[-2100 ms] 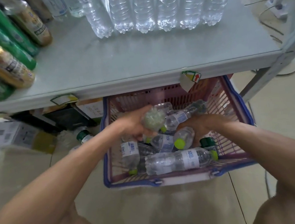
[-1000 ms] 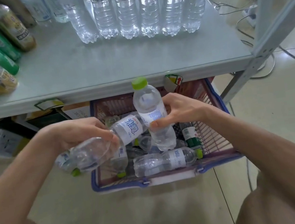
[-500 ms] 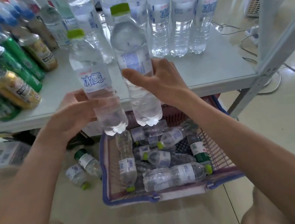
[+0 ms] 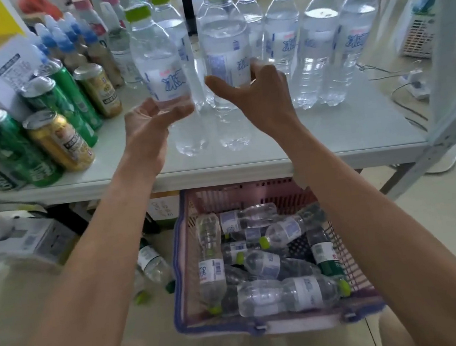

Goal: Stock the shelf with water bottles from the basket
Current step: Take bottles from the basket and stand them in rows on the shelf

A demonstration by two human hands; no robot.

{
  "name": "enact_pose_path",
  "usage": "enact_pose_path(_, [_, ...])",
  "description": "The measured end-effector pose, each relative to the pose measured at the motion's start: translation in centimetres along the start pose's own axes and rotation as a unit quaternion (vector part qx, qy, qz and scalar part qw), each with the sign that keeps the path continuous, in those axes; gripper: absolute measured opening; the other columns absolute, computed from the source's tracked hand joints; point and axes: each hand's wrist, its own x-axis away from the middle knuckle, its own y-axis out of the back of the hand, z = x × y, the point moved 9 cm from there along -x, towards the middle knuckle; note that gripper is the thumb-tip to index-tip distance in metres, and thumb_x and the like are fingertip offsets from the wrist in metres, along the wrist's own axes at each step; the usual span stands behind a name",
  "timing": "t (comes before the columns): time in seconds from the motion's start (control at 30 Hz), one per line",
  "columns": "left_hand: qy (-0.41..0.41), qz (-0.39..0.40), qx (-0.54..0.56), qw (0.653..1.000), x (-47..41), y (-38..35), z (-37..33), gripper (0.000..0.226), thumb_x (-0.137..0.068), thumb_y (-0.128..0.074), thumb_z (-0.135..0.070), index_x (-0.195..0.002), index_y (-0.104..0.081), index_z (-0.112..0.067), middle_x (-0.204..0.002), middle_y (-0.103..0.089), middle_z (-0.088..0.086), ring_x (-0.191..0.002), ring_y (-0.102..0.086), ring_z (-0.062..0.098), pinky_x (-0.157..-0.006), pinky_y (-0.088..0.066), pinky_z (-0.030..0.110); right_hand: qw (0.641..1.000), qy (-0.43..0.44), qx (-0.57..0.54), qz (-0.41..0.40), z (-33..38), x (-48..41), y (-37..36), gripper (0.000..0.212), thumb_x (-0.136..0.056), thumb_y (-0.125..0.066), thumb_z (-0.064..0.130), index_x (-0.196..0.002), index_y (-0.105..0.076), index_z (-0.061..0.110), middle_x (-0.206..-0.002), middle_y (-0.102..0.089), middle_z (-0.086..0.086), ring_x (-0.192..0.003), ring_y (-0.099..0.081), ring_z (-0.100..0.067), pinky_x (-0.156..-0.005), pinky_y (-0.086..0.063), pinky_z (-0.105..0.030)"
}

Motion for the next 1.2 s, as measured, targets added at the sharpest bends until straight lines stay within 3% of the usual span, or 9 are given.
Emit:
enact_pose_path(0.17, [-0.028, -0.031, -0.047, 0.998, -0.8, -0.1, 0.5, 0.060, -0.063, -0.089, 0.003, -0.120, -0.070, 0.003, -0.113, -0.075, 0.018, -0.110, -0.072, 0.033, -0.100, -0.055, 0.036, 1.000, -0.005, 0.014, 0.007, -1.4, -1.0, -2.7, 0.066, -0.068, -0.074, 0.074, -0.103, -0.073, 0.018, -0.091, -0.073, 0.007, -0.082, -0.069, -0.007, -0.069, -0.054, -0.021])
enact_pose_path(0.33, [-0.035, -0.067, -0.054, 0.996, -1.8, 0.5, 1.3, 0.058, -0.064, -0.089, 0.005, -0.119, -0.070, 0.001, -0.109, -0.077, 0.012, -0.105, -0.074, 0.027, -0.092, -0.057, 0.030, 1.000, -0.028, -0.002, -0.005, -2.7, -1.9, -4.0, 0.062, -0.069, -0.076, 0.072, -0.101, -0.074, 0.019, -0.089, -0.075, 0.008, -0.082, -0.070, -0.007, -0.064, -0.049, -0.016])
enact_pose_path(0.5, [-0.048, -0.072, -0.067, 0.994, -2.9, 1.2, 1.9, 0.056, -0.066, -0.090, 0.000, -0.118, -0.070, -0.009, -0.110, -0.078, 0.005, -0.106, -0.073, 0.021, -0.096, -0.056, 0.035, 0.998, -0.041, -0.041, -0.022, -3.3, -2.3, -5.9, 0.063, -0.070, -0.078, 0.069, -0.106, -0.070, 0.017, -0.098, -0.073, 0.003, -0.090, -0.070, -0.012, -0.078, -0.057, -0.029])
enact_pose_path(0.63, [-0.076, -0.072, -0.078, 0.991, -3.6, 0.9, 2.1, 0.059, -0.072, -0.089, -0.005, -0.127, -0.065, -0.008, -0.119, -0.075, 0.004, -0.113, -0.070, 0.019, -0.100, -0.055, 0.034, 1.000, -0.020, -0.016, -0.011, -3.6, -3.2, -6.6, 0.069, -0.068, -0.080, 0.068, -0.113, -0.067, 0.017, -0.107, -0.072, 0.001, -0.100, -0.067, -0.017, -0.085, -0.054, -0.029])
enact_pose_path(0.73, [-0.078, -0.066, -0.096, 0.990, -4.4, 0.7, 2.5, 0.062, -0.075, -0.087, -0.007, -0.131, -0.061, -0.003, -0.121, -0.074, 0.005, -0.115, -0.069, 0.016, -0.102, -0.054, 0.031, 0.999, -0.008, 0.030, 0.031, -4.7, -3.8, -7.0, 0.068, -0.068, -0.088, 0.055, -0.117, -0.068, 0.012, -0.107, -0.073, -0.002, -0.094, -0.066, -0.016, -0.073, -0.046, -0.014])
enact_pose_path(0.9, [-0.095, -0.045, -0.128, 0.986, -5.7, 0.6, 2.7, 0.063, -0.080, -0.085, -0.014, -0.135, -0.058, -0.003, -0.126, -0.071, 0.005, -0.117, -0.068, 0.014, -0.107, -0.051, 0.036, 0.999, -0.014, 0.051, 0.003, -5.9, -4.1, -7.1, 0.069, -0.064, -0.086, 0.062, -0.108, -0.069, 0.011, -0.101, -0.073, -0.004, -0.092, -0.068, -0.020, -0.081, -0.055, -0.033])
enact_pose_path(1.03, [-0.115, -0.038, -0.153, 0.981, -5.8, 0.3, 2.6, 0.062, -0.080, -0.085, -0.017, -0.134, -0.057, -0.003, -0.124, -0.072, 0.005, -0.117, -0.068, 0.015, -0.108, -0.050, 0.041, 0.998, -0.021, 0.050, -0.035, -6.0, -3.6, -7.3, 0.065, -0.068, -0.088, 0.054, -0.107, -0.066, 0.006, -0.102, -0.068, -0.007, -0.094, -0.065, -0.022, -0.080, -0.049, -0.028])
enact_pose_path(1.13, [-0.098, -0.044, -0.202, 0.974, -5.7, 0.4, 2.5, 0.067, -0.079, -0.085, -0.031, -0.135, -0.057, -0.007, -0.122, -0.072, 0.002, -0.115, -0.068, 0.015, -0.106, -0.051, 0.044, 0.998, -0.026, 0.055, -0.017, -5.5, -3.4, -7.3, 0.066, -0.075, -0.085, 0.052, -0.118, -0.067, 0.006, -0.111, -0.066, -0.009, -0.103, -0.065, -0.023, -0.087, -0.048, -0.027])
enact_pose_path(1.2, [-0.067, -0.037, -0.272, 0.959, -5.6, 0.6, 2.9, 0.090, -0.070, -0.086, -0.056, -0.140, -0.052, -0.012, -0.125, -0.069, 0.008, -0.118, -0.065, 0.022, -0.103, -0.052, 0.047, 0.995, -0.038, 0.091, 0.011, -5.4, -3.2, -7.1, 0.076, -0.077, -0.083, 0.054, -0.130, -0.061, 0.004, -0.123, -0.062, -0.013, -0.117, -0.061, -0.027, -0.096, -0.049, -0.032])
